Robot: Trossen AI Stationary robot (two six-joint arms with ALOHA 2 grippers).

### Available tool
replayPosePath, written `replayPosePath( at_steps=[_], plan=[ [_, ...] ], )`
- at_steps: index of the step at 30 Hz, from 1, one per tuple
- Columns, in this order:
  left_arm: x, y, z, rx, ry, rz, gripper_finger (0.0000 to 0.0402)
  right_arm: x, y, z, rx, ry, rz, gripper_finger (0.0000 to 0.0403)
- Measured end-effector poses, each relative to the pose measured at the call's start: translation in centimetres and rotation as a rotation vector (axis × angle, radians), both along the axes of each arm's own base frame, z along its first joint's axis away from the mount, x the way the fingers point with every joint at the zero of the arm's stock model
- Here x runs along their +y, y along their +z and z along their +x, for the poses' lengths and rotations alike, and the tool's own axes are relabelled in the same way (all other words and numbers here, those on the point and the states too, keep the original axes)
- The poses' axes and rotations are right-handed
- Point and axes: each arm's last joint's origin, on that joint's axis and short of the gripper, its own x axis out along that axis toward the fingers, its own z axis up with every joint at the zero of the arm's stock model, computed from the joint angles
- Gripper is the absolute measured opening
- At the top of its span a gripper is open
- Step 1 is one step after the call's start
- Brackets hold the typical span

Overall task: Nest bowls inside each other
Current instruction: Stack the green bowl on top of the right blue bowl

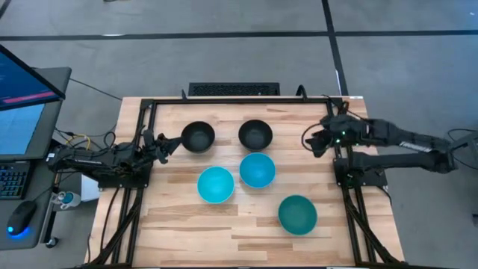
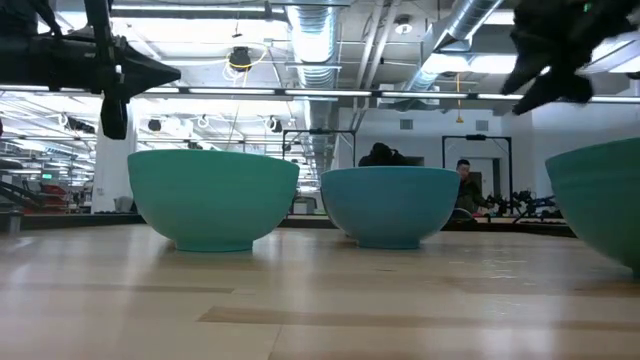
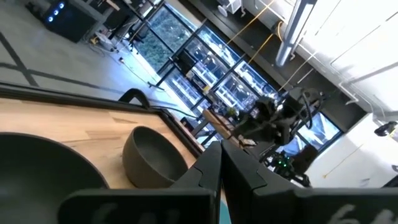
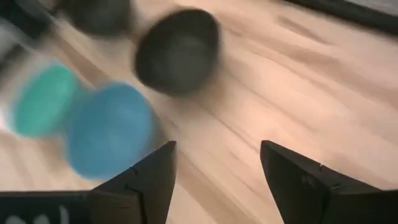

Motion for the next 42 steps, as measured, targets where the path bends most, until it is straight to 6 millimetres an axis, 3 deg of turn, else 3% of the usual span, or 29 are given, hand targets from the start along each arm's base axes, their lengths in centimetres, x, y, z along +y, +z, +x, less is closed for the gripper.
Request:
replayPosePath(
  at_steps=[3, 7, 14, 22, 27, 33, 42],
  plan=[
    [0.0, 0.0, 0.0, 0.003, 0.0, -0.001, 0.0, 0.4, 1.2, -0.3, 0.219, 0.026, 0.006, 0.0255],
    [0.0, -0.1, 0.0, 0.008, 0.001, -0.001, 0.0, 1.7, 1.5, -0.4, 0.345, 0.058, 0.13, 0.0255],
    [0.0, -0.6, 0.1, 0.058, 0.014, -0.002, 0.0, 6.8, 1.0, 1.3, 0.329, 0.226, 0.235, 0.0255],
    [0.1, -1.1, 0.1, 0.098, 0.025, -0.029, 0.0, 14.1, -2.7, 3.2, 0.54, 0.313, 0.104, 0.0255],
    [0.1, -1.1, 0.1, 0.098, 0.024, -0.038, 0.0, 18.0, -4.6, 4.1, 0.477, 0.306, 0.144, 0.0255],
    [0.0, -1.5, 0.1, 0.123, -0.001, -0.077, 0.0, 18.9, -5.3, 5.3, 0.438, 0.22, 0.156, 0.0255],
    [-0.1, -1.4, 0.2, 0.116, -0.041, -0.064, 0.0, 18.1, -5.2, 6.2, 0.418, 0.21, 0.163, 0.0255]
  ],
)
